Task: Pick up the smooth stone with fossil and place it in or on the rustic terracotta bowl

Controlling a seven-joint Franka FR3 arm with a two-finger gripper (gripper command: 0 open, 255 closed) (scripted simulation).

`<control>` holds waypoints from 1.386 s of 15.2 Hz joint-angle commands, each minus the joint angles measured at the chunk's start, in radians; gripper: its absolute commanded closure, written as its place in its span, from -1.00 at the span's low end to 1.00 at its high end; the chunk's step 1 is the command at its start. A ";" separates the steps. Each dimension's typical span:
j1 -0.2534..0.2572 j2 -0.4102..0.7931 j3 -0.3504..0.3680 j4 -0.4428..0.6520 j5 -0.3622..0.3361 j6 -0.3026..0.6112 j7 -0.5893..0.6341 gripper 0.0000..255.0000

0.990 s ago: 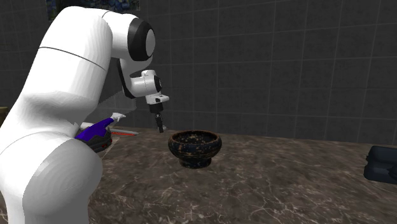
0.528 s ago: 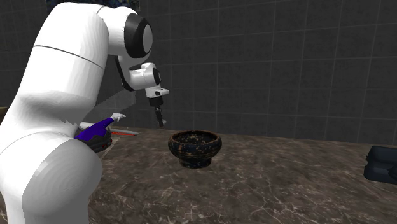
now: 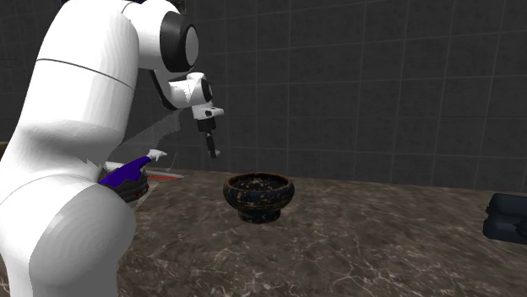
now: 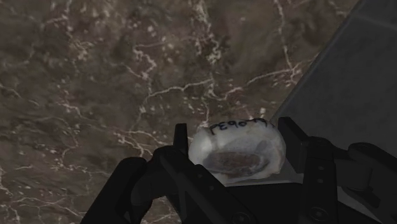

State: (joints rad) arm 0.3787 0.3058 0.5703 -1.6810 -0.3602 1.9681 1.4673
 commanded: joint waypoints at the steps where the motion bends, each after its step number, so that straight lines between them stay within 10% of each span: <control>1: 0.000 -0.006 0.002 0.022 0.006 -0.026 -0.008 1.00; 15: 0.012 -0.021 0.013 0.184 0.029 -0.196 -0.047 1.00; 21: -0.118 -0.281 -0.013 -0.118 0.176 -0.086 -0.191 1.00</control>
State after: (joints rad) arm 0.2784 0.0661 0.5642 -1.7521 -0.2081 1.8655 1.3028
